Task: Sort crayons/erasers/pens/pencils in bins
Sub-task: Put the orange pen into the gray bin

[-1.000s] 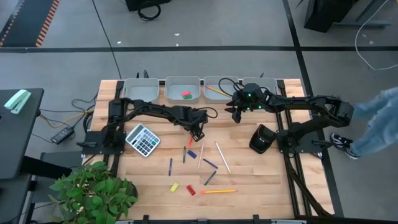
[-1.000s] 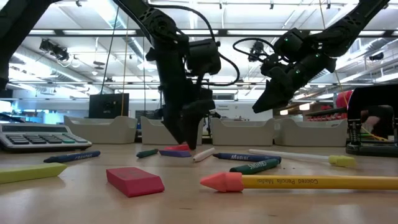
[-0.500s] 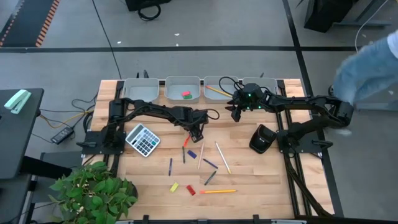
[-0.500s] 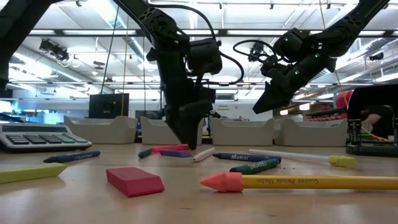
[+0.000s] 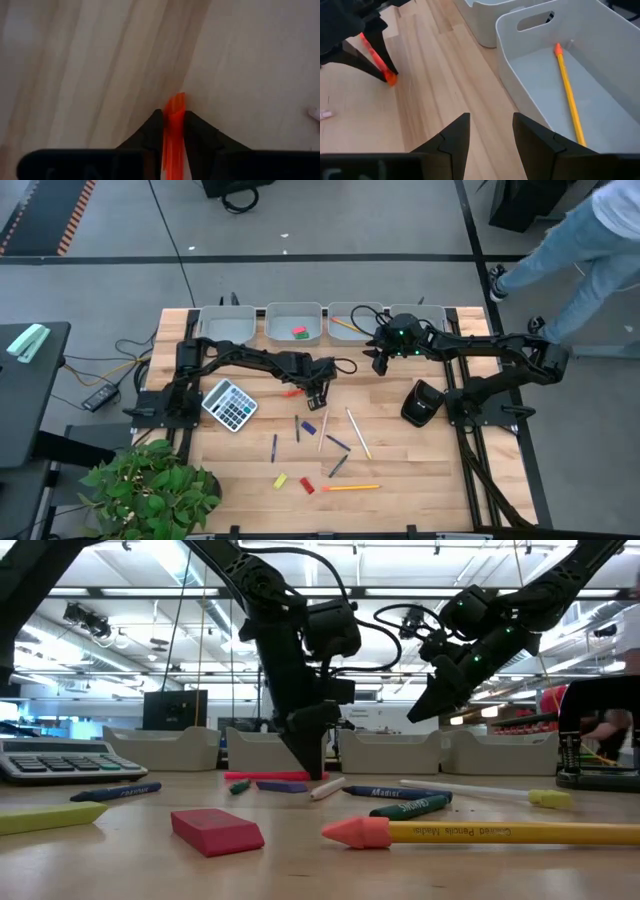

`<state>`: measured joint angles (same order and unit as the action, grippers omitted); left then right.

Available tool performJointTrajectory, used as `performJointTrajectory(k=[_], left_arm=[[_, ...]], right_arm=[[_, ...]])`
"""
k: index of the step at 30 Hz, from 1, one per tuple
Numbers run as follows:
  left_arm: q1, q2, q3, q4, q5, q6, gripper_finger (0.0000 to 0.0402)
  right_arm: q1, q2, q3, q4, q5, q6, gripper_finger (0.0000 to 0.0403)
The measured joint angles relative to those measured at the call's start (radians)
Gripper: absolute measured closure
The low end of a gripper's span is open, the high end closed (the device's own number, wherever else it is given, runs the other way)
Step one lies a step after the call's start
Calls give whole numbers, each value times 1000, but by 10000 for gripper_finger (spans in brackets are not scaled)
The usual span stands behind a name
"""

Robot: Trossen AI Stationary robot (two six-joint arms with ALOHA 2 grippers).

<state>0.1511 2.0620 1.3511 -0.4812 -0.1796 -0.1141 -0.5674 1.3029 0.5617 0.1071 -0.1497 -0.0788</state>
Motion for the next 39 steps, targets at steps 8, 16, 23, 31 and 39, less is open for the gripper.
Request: performJointTrajectory(k=[8, 16, 23, 31, 39], left_arm=[[34, -3, 103, 1, -11, 60, 313], [81, -5, 231, -5, 37, 185, 332], [134, -9, 310, 91, 214, 277, 329], [239, -13, 211, 480, 509, 217, 341], [323, -22, -33, 1170, 668, -57, 352]], right_arm=[[0, -52, 0, -57, 0, -20, 245], [-22, -248, 0, -163, 1, -52, 245], [-31, -416, 0, -171, 5, -63, 245], [-65, -409, 0, -190, 23, -70, 245], [-72, -411, 0, -161, 43, 56, 245]])
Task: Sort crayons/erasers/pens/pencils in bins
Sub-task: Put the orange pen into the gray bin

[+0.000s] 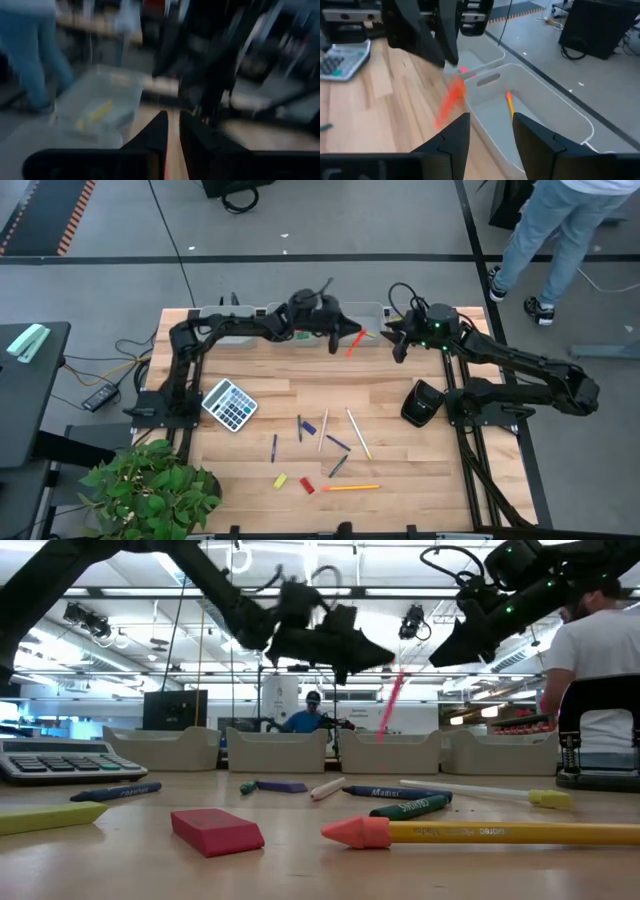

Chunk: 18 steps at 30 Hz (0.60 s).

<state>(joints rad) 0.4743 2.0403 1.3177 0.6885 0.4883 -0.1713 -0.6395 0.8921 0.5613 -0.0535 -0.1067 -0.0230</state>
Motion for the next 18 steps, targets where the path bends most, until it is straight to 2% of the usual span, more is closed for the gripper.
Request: performJointTrajectory(k=[3, 6, 13, 18], left_arm=[[16, -1, -85, 295, 7, -107, 380], [23, -1, -138, 434, 6, -172, 395], [15, -1, -167, 392, 41, -214, 365], [17, -1, -167, 334, 70, -205, 371]], right_arm=[[1, 10, 0, 68, -50, 42, 245], [2, 29, 0, 130, -76, 96, 245], [3, 43, 0, 88, -112, 104, 244], [37, 58, 0, -39, -99, 8, 244]])
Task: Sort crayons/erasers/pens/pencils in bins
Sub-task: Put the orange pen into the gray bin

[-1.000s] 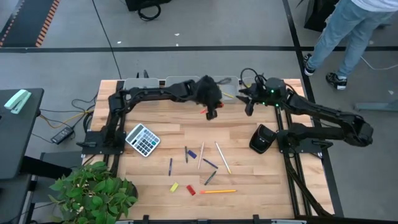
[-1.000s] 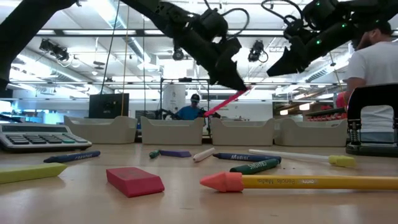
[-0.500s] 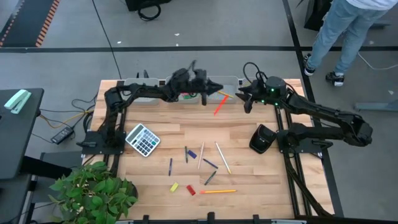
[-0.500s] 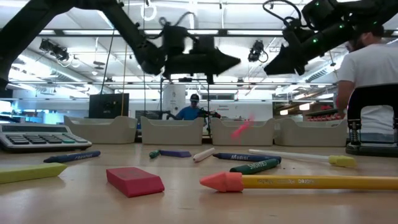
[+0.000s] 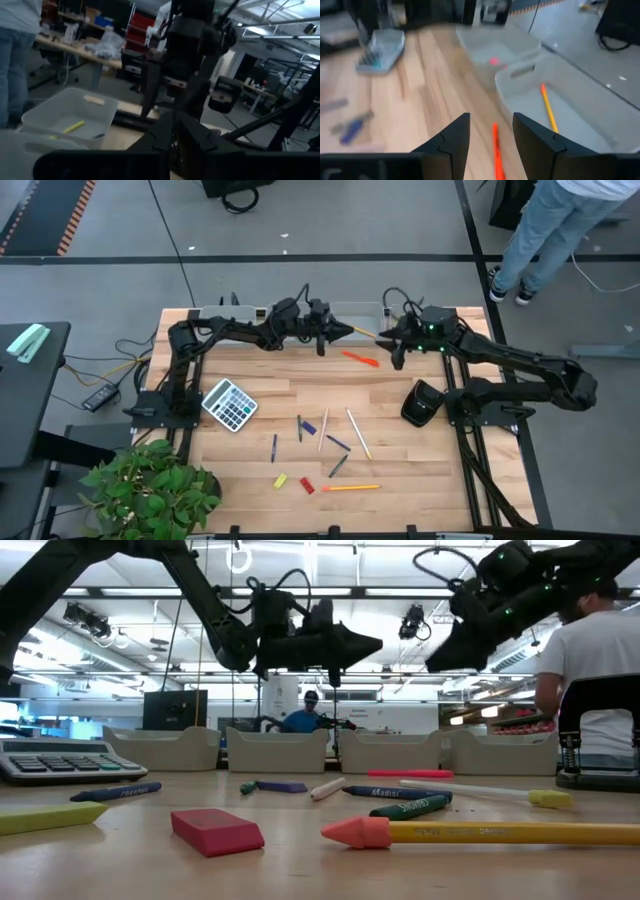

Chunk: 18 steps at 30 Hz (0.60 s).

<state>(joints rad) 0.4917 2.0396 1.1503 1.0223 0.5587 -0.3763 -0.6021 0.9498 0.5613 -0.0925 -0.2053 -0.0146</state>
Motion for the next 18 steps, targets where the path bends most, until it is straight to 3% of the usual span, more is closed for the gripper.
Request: performJointTrajectory(k=[9, 18], left_arm=[[37, -19, 0, -228, 49, 142, 389], [70, -19, 1, -327, 54, 215, 384]], right_arm=[[52, 247, 71, -126, 97, -14, 244], [82, 502, 176, -252, 137, -84, 244]])
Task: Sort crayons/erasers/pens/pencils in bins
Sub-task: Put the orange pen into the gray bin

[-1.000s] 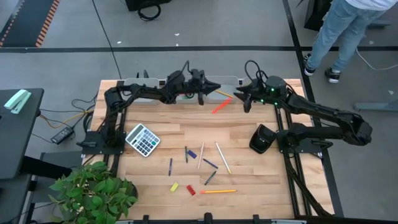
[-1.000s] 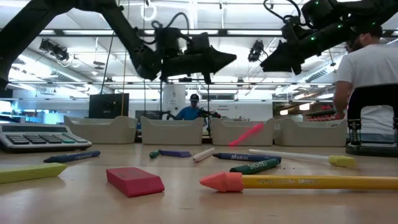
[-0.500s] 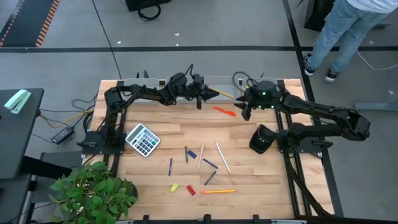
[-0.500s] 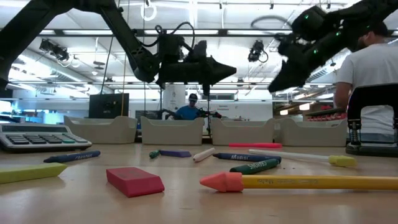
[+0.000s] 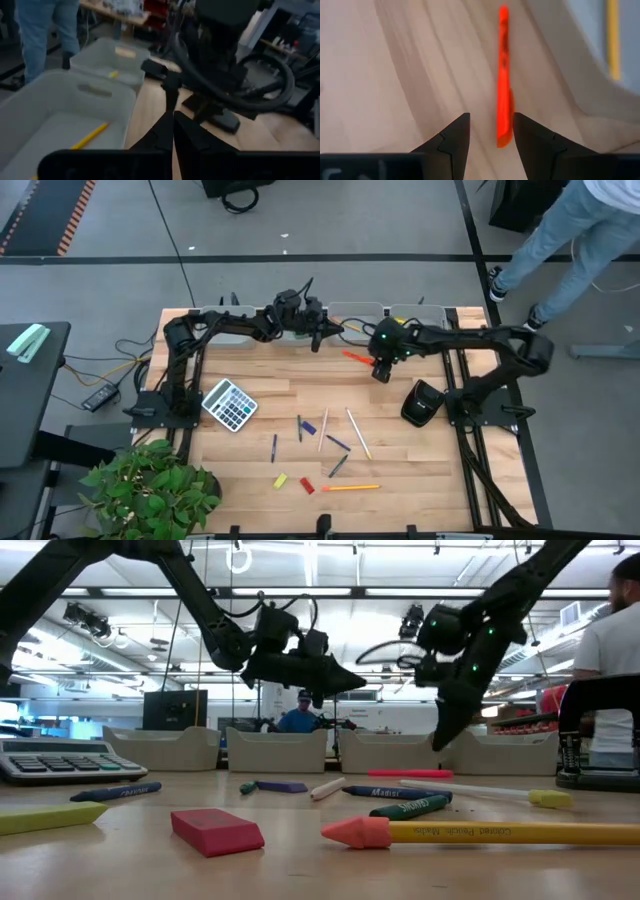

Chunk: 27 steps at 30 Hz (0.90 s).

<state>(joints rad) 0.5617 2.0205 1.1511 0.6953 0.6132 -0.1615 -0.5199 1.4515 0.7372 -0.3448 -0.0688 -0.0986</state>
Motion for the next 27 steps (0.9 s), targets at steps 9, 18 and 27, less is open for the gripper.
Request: performJointTrajectory(k=[9, 18, 27], left_arm=[[-32, 0, -1, -146, -37, 122, 385], [-56, 0, -1, -187, -71, 158, 383], [-55, 1, -1, -220, -71, 173, 384]], right_arm=[[-1, 81, 2, 47, 31, -33, 230], [-1, 156, 4, 99, 99, -44, 222], [0, 152, 2, 93, 98, -44, 267]])
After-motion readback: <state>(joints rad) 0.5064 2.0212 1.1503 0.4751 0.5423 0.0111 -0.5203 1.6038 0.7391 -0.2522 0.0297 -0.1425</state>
